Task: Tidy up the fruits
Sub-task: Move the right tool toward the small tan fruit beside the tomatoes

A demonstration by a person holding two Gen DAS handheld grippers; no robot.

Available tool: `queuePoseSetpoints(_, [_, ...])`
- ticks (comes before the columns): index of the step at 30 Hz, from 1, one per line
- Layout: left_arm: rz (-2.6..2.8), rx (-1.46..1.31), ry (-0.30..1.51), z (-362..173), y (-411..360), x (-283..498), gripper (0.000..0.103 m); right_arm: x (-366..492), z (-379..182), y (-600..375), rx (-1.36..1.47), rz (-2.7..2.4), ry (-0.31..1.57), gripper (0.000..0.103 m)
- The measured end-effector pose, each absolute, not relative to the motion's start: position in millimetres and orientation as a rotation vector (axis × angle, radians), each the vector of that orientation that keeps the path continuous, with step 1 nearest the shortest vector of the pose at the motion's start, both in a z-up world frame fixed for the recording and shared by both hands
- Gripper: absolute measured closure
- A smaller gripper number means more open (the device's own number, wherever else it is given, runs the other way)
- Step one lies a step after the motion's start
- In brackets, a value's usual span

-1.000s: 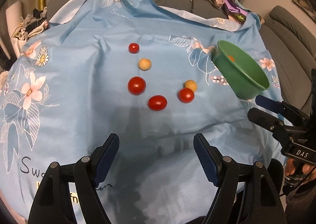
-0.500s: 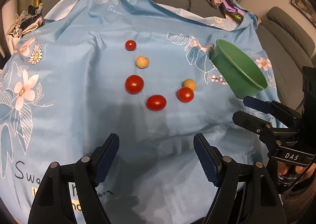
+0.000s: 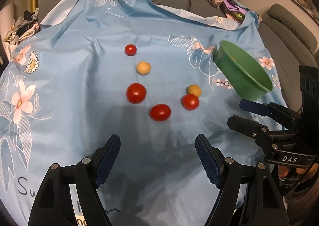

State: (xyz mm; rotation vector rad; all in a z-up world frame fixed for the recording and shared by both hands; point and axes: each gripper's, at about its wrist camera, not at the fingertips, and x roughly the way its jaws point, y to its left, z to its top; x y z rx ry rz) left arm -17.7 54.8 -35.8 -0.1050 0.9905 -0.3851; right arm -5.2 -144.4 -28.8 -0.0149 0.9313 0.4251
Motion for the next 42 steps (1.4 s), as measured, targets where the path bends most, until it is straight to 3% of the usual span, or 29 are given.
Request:
queuePoseSetpoints(11, [-0.395, -0.044, 1.007, -48.4, 41.2, 5.6, 0.026, 11.4, -49.7, -136.1, -0.005, 0.461, 0.992, 0.034])
queuePoseSetpoints(19, [-0.37, 0.04, 1.033, -63.0, 29.7, 28.0, 0.033, 36.0, -63.9, -132.4, 0.042, 0.492, 1.049, 0.045])
queuePoseSetpoints(26, [-0.381, 0.089, 1.032, -68.8, 23.5, 36.7, 0.048, 51.5, -69.4, -124.9, 0.06, 0.524, 1.078, 0.057])
queuePoseSetpoints(31, [-0.381, 0.095, 1.021, -69.2, 25.2, 40.1, 0.053, 57.7, -70.9, -116.5, 0.037, 0.551, 1.075, 0.063])
queuePoseSetpoints(35, [-0.391, 0.096, 1.013, -69.1, 23.1, 40.8, 0.061, 58.4, -71.7, -111.1, -0.001, 0.551, 1.062, 0.076])
queuePoseSetpoints(39, [-0.409, 0.07, 1.005, -68.8, 23.2, 42.4, 0.075, 59.2, -72.3, -114.5, 0.007, 0.546, 1.052, 0.076])
queuePoseSetpoints(42, [-0.414, 0.035, 1.007, -67.5, 27.5, 43.4, 0.075, 56.8, -71.2, -119.7, 0.025, 0.539, 1.049, 0.076])
